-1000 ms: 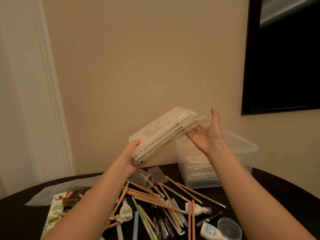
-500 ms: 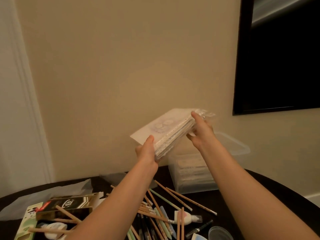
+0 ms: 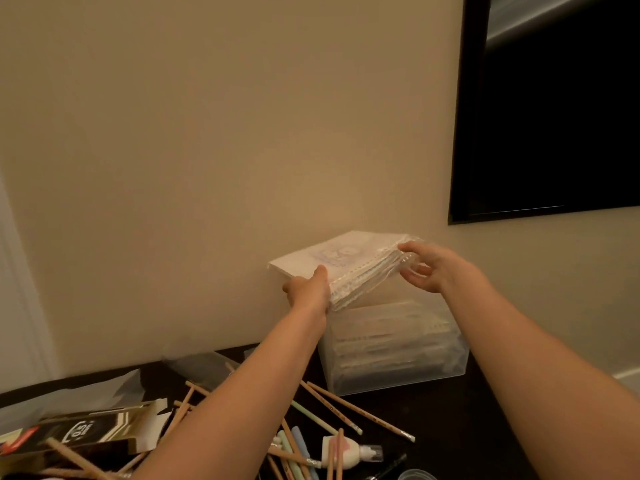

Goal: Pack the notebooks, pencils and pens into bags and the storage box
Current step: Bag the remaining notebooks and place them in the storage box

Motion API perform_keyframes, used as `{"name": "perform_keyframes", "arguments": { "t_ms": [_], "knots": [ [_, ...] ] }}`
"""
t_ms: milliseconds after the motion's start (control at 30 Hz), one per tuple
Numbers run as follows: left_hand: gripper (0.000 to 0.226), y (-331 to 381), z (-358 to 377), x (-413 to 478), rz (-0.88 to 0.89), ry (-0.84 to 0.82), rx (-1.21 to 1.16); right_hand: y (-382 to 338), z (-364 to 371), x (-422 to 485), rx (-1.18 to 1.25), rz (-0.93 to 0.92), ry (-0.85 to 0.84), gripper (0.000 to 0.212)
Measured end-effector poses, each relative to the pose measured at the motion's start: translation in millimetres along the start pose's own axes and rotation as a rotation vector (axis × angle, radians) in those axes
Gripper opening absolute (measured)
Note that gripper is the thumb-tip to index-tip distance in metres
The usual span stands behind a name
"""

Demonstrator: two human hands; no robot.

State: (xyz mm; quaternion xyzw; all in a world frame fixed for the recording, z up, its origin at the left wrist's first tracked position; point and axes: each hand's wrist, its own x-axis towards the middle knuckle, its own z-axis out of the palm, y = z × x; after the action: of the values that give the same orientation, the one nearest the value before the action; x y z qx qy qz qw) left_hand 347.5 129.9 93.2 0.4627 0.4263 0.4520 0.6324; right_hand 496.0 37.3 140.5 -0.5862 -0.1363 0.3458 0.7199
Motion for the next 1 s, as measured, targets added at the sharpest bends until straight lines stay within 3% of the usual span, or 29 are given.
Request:
{"name": "perform_keyframes", "arguments": {
  "t_ms": [67,167,267,367,467,567,633,700,867,1000],
  "knots": [
    [0.054,4.9,2.0,5.2,0.029,-0.045,0.168,2.0,-6.2,4.0,-0.016,0.03,-0.011,0.031],
    [0.051,14.9,3.3,7.1,0.044,-0.133,0.381,-1.4,-23.3,10.5,-0.087,0.083,-0.007,0.054],
    [0.046,21.4,6.3,6.2,0.058,-0.216,0.559,-5.4,-41.5,16.6,-0.178,0.13,-0.026,0.064],
    [0.041,25.8,9.5,5.7,0.096,-0.259,0.739,-7.2,-45.1,19.8,-0.484,0.112,-0.05,0.061],
    [0.046,27.7,12.3,9.0,0.136,-0.258,0.895,-12.6,-38.9,19.1,-1.078,0.08,-0.067,0.068],
    [0.067,28.2,20.3,10.7,0.148,-0.24,1.064,-12.1,-37.0,25.9,-1.376,0.159,-0.125,0.08],
    [0.084,28.7,26.4,11.8,0.129,-0.251,1.137,-7.4,-36.1,32.3,-1.434,0.208,-0.124,0.086],
    [0.088,25.6,30.6,14.3,0.112,-0.28,1.19,-3.4,-34.8,35.0,-1.428,0.226,-0.097,0.087],
    [0.06,25.5,34.0,14.2,0.134,-0.353,1.392,5.2,-39.5,55.1,-1.378,0.199,-0.035,0.096],
    [0.055,21.1,41.0,13.2,0.062,-0.392,1.517,11.7,-44.4,63.3,-1.521,0.124,0.064,0.092]
  ]
}}
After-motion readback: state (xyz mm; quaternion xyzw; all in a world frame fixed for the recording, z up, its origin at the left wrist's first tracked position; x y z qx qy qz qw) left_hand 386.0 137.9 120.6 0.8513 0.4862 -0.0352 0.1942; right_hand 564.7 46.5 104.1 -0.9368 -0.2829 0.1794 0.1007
